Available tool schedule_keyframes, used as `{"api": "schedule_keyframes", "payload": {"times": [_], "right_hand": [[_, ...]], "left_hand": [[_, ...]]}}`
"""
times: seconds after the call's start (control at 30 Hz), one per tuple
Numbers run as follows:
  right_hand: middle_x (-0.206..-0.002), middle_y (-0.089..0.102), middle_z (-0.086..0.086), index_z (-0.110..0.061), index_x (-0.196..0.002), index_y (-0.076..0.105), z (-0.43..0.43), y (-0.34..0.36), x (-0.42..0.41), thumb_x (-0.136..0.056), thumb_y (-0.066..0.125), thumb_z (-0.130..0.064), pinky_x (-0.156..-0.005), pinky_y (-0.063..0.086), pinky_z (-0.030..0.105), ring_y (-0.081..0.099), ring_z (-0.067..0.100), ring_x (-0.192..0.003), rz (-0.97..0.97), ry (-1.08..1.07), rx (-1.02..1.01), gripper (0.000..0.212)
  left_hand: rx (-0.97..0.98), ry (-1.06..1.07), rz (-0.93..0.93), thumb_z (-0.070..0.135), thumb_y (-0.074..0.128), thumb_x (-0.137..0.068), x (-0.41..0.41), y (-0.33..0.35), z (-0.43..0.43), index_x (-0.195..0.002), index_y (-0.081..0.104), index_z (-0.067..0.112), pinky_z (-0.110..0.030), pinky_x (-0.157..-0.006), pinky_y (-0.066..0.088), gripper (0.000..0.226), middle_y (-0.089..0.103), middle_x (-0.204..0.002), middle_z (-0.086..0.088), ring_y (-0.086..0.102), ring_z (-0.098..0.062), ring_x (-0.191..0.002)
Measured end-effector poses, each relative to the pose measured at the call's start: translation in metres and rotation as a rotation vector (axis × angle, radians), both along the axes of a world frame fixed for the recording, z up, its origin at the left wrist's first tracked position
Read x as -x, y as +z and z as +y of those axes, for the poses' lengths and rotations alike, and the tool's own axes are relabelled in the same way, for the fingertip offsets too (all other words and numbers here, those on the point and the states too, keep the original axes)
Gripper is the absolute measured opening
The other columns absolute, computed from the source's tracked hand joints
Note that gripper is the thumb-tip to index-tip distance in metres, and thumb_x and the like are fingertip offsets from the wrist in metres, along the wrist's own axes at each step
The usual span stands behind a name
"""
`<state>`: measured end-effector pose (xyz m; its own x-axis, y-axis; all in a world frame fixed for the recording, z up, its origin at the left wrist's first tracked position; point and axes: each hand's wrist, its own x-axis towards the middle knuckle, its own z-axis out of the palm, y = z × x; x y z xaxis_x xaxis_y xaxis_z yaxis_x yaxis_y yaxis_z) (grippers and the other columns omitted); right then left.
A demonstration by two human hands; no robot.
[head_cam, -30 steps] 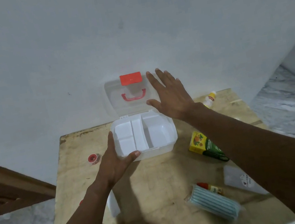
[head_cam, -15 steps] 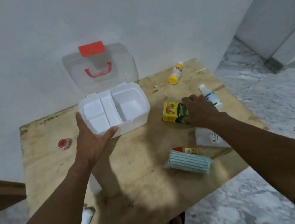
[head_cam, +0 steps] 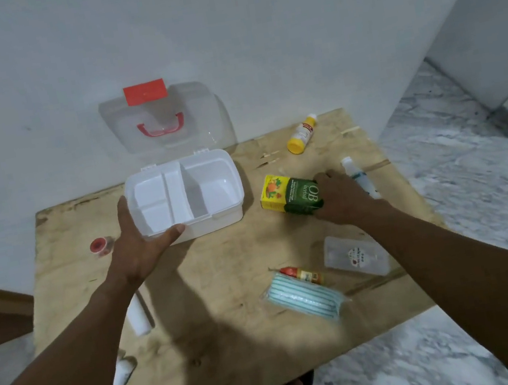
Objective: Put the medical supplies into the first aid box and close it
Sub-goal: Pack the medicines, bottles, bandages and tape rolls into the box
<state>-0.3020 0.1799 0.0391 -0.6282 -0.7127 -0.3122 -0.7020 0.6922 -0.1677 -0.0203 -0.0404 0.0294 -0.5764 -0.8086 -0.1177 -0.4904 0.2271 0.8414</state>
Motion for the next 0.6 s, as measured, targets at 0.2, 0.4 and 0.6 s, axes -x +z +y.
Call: {"api": "schedule_keyframes", "payload": {"times": [0.2, 0.4, 0.6], "right_hand": [[-0.12, 0.056, 0.021, -0.005, -0.13, 0.049, -0.024, 0.037, 0.01, -0.076, 0.079, -0.025, -0.076, 0.039, 0.032, 0.057, 0.038, -0.109, -0.031, -0.042, 0.184, 0.065], [-0.116, 0.058, 0.017, -0.007, -0.123, 0.054, -0.062, 0.074, -0.001, -0.072, 0.079, -0.02, -0.077, 0.039, 0.032, 0.055, 0.036, -0.108, -0.005, -0.049, 0.33, 0.058], [-0.116, 0.054, 0.013, -0.01, -0.125, 0.051, -0.091, 0.088, -0.038, -0.074, 0.078, -0.015, -0.074, 0.037, 0.03, 0.056, 0.031, -0.105, 0.016, 0.02, 0.283, 0.058]], "left_hand": [[-0.002, -0.002, -0.029, 0.033, 0.08, -0.079, 0.003, 0.009, 0.004, -0.152, 0.006, 0.026, -0.029, -0.093, 0.037, 0.104, 0.034, -0.132, 0.012, 0.04, -0.015, -0.115], [-0.039, -0.022, 0.065, 0.041, 0.083, -0.071, -0.002, 0.004, -0.001, -0.149, 0.009, 0.028, -0.029, -0.091, 0.038, 0.108, 0.038, -0.131, 0.014, 0.042, -0.013, -0.117], [-0.047, -0.02, 0.101, 0.029, 0.082, -0.077, -0.005, 0.0, -0.002, -0.151, 0.006, 0.025, -0.024, -0.091, 0.033, 0.106, 0.042, -0.127, 0.013, 0.043, -0.011, -0.111]]}}
